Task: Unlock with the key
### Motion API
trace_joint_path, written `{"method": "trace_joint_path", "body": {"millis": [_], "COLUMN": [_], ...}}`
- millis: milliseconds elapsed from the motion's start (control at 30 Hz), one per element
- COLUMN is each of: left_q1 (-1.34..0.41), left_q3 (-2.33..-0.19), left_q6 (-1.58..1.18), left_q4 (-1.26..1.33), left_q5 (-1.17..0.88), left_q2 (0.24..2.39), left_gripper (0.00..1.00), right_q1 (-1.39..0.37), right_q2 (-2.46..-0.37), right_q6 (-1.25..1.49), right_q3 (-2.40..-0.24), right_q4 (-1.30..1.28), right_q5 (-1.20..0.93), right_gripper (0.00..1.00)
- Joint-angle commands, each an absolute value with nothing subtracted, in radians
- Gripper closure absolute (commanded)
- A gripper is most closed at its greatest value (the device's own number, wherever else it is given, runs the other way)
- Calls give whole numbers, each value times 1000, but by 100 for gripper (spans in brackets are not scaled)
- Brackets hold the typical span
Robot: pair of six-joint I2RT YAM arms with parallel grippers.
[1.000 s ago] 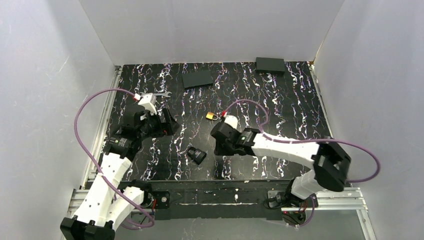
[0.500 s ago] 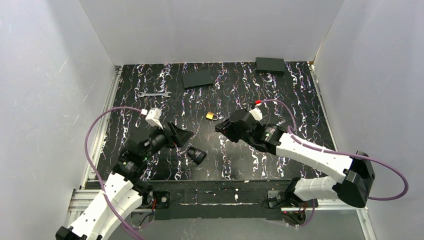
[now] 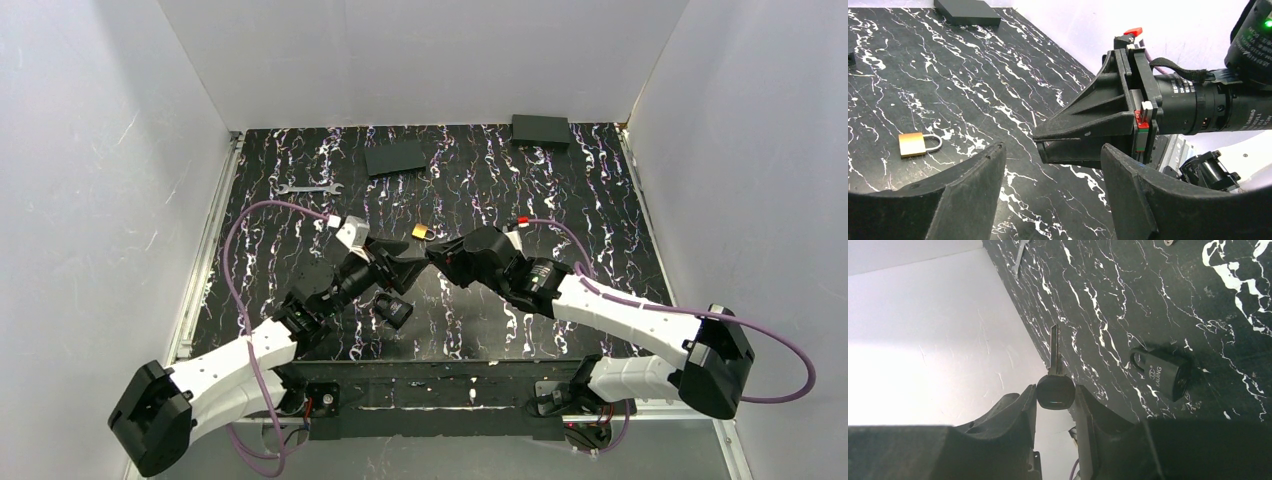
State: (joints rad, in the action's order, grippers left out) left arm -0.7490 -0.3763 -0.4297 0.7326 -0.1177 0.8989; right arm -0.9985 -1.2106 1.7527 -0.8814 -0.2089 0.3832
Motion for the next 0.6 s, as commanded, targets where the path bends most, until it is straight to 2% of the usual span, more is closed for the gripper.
{"method": "trace_joint_path", "body": {"millis": [0,267,567], "left_q1": [-762,-764,-764], "left_q3": [-366,-367,-409], "left_q6": [-394,-377,-360], "left_q4": [858,874,900], "left_q5": [-91,-92,-84], "left_q2": [958,995,1077], "left_gripper": [34,40,42], "right_q1": [-996,-996,-996], "right_q2": [-1189,-1155,-1163], "right_q6": [1807,1807,1812], "right_q3": [-876,-873,-870], "right_q4": [-126,-114,-79], "right_q5": [376,415,373], "right_gripper": [86,88,90]}}
